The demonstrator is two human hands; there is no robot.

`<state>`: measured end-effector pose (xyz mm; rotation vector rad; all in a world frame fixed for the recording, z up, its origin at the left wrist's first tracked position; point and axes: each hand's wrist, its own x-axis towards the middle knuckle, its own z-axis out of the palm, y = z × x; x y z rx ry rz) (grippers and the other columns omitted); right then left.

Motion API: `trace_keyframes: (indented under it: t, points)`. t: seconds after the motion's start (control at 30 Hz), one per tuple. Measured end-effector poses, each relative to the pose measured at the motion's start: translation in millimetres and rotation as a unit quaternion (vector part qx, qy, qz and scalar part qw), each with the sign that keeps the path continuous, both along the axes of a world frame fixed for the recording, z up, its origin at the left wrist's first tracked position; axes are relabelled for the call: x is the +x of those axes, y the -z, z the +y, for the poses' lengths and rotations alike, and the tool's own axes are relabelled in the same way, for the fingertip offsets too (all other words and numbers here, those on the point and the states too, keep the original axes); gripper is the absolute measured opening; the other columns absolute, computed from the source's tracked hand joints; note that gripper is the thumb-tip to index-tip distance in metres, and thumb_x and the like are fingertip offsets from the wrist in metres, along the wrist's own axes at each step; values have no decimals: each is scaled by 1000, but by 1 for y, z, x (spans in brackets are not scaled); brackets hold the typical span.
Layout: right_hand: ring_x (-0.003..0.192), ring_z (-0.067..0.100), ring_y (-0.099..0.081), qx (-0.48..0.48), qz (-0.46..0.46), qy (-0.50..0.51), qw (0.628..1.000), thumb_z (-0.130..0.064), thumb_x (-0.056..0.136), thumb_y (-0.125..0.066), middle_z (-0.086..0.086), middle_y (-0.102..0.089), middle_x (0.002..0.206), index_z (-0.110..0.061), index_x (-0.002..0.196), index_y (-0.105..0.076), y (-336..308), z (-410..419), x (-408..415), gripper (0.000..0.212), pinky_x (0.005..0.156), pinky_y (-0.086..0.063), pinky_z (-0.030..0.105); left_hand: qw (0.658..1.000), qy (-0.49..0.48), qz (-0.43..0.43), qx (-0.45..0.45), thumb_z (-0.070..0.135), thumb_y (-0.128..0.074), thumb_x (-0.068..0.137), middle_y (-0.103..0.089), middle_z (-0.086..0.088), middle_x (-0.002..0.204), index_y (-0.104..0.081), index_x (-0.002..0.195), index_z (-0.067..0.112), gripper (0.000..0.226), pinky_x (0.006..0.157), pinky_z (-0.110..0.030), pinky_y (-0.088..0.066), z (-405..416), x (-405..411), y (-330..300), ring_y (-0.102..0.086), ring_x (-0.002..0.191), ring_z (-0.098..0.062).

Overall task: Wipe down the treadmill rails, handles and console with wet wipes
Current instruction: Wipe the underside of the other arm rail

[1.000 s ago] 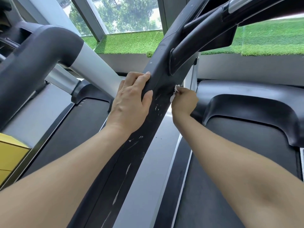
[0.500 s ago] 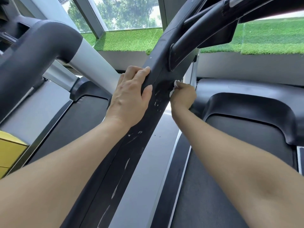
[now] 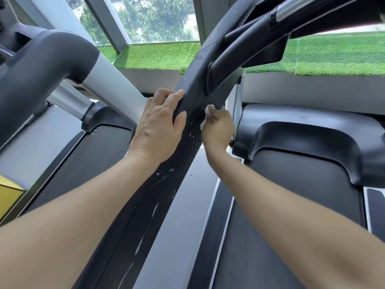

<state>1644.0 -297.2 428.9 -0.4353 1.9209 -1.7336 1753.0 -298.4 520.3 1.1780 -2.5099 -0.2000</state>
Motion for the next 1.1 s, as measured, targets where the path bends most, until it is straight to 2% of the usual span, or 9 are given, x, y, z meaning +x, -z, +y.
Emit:
trace_keyframes:
  t: [0.17, 0.27, 0.33, 0.5, 0.57, 0.7, 0.83, 1.0, 1.1]
  points:
    - [79, -2, -54, -156, 124, -42, 979, -1, 91, -57, -11, -54, 84, -2, 106, -70, -10, 43, 42, 21, 76, -38, 3, 1000, -3, 7, 2, 22, -48, 97, -45, -1, 130, -44, 139, 14, 43, 97, -21, -28, 0, 0, 1, -42, 119, -21]
    - [61, -11, -54, -143, 12, -6, 990, -1, 90, -58, -12, -55, 67, 6, 93, -71, -13, 25, 22, 14, 64, -37, 2, 1000, -4, 10, 5, 24, -45, 99, -45, -1, 130, -45, 139, 14, 41, 98, -20, -27, -1, 0, 2, -41, 120, -20]
    - [56, -6, -53, -105, -49, 30, 993, -2, 91, -58, -9, -57, 66, 5, 94, -70, -18, 10, 6, 15, 57, -36, 3, 1000, -4, 13, 7, 24, -43, 100, -45, -1, 130, -45, 139, 15, 41, 99, -21, -26, -2, 0, 2, -41, 119, -20]
    - [81, 6, -58, -167, 110, 12, 980, 4, 87, -58, -5, -60, 86, -5, 98, -74, -25, 23, 30, 22, 81, -46, 13, 1000, -4, 20, 10, 23, -42, 100, -46, 0, 129, -46, 139, 15, 40, 97, -17, -25, -3, 0, 3, -41, 119, -20]
    - [88, 10, -62, -185, 124, 13, 975, 5, 86, -58, -3, -64, 91, -5, 100, -73, -30, 27, 32, 22, 85, -49, 19, 1000, -2, 19, 9, 23, -42, 100, -46, 0, 129, -45, 139, 15, 40, 97, -19, -26, -3, 0, 3, -42, 119, -20]
    - [96, 14, -63, -105, 79, 34, 991, -1, 89, -56, 3, -68, 102, -10, 104, -71, -35, 1, 2, 23, 85, -44, 15, 1000, 2, 17, 4, 23, -42, 100, -46, -1, 129, -46, 138, 14, 40, 99, -19, -25, -3, 0, 3, -41, 119, -21]
    - [92, 13, -63, -137, 123, 17, 983, -3, 87, -57, 3, -67, 97, -10, 99, -71, -27, 18, 20, 20, 86, -49, 26, 1000, 1, 20, 7, 22, -43, 99, -46, -1, 129, -46, 138, 14, 40, 97, -17, -24, -3, 0, 3, -40, 120, -20]
    - [77, -3, -56, -155, 166, -19, 974, -4, 88, -58, -6, -62, 78, -7, 86, -70, -10, 56, 54, 12, 73, -43, 12, 1000, 4, 18, 9, 22, -42, 100, -45, 0, 130, -45, 139, 15, 40, 96, -15, -24, -3, 1, 3, -40, 119, -19]
    - [83, 11, -59, -66, 123, 17, 990, -4, 88, -55, -1, -66, 87, -8, 90, -70, -12, 20, 21, 16, 76, -48, 28, 1000, 4, 16, 8, 22, -41, 100, -45, -1, 130, -45, 139, 15, 40, 97, -19, -25, -2, 0, 3, -40, 118, -20]
